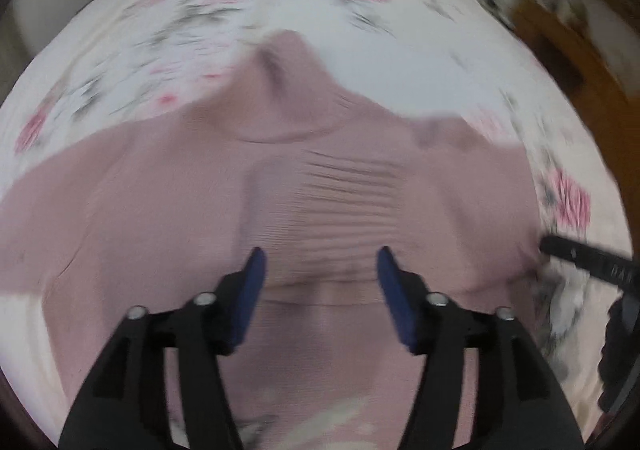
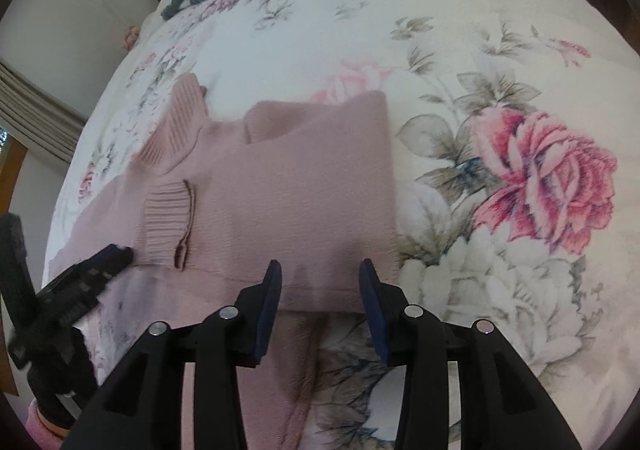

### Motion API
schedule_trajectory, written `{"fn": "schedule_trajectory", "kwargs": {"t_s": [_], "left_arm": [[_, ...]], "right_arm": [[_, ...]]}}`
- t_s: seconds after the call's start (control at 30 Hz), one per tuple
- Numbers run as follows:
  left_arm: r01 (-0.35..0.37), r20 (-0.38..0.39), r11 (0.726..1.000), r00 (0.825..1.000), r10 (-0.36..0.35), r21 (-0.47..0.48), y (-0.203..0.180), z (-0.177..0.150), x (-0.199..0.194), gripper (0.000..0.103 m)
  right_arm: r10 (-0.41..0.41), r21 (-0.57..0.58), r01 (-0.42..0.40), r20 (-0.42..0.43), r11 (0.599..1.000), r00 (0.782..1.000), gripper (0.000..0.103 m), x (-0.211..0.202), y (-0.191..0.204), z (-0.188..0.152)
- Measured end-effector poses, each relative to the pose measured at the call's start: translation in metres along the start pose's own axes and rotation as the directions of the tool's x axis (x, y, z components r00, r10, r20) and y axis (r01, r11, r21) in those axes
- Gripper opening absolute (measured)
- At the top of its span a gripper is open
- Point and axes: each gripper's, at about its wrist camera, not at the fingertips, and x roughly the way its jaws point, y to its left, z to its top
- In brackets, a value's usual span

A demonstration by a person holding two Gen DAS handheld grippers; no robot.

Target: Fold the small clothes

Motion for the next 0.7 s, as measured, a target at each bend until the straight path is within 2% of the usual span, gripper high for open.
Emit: {"fn": "schedule_trajectory", "kwargs": {"t_s": [0.07, 0.2, 0.3, 0.37, 0.5, 0.57, 0.7], "left_arm": [[-0.011, -0.043, 0.999, 0.999, 0.013, 0.046, -0.016, 0.000, 0.015, 0.063], [-0.044, -0.098, 0.997, 0.994, 0.050, 0.056, -0.023, 0.000, 0.043, 0.059], [-0.064, -0.069, 0.997, 0.995, 0.067, 0.042, -0.018, 0.003, 0.044, 0.036], [-0.036, -0.057, 0.999, 0.998, 0.036, 0.004, -0.008, 0.003, 0.037, 0.003], [0.034, -0.008, 0.992, 0.999, -0.035, -0.121, 0.026, 0.004, 0.015, 0.003], [0.031, 0.044, 0.987, 0.999, -0.025, -0.157, 0.045, 0.000, -0.003, 0.003], [-0.004, 0.096, 0.975, 0.995, 0.026, -0.220, 0.085, -0.010, -0.025, 0.003]], "right_arm": [[-0.020, -0.007, 0.020, -0.012, 1.000, 1.000, 0.041, 0.006, 0.000, 0.000], [-0.004, 0.012, 0.004, -0.032, 1.000, 0.999, 0.041, 0.014, -0.006, -0.003], [0.008, 0.021, -0.007, -0.033, 1.000, 0.999, 0.041, 0.019, -0.010, -0.003], [0.006, 0.016, -0.005, -0.032, 1.000, 0.999, 0.041, 0.021, -0.009, -0.002], [0.001, 0.008, -0.001, -0.032, 1.000, 0.999, 0.041, 0.021, -0.009, -0.003], [-0.001, 0.003, 0.001, -0.032, 1.000, 0.999, 0.041, 0.022, -0.008, -0.003], [-0.012, -0.005, 0.012, -0.034, 1.000, 0.999, 0.041, 0.023, -0.006, -0.004]]}}
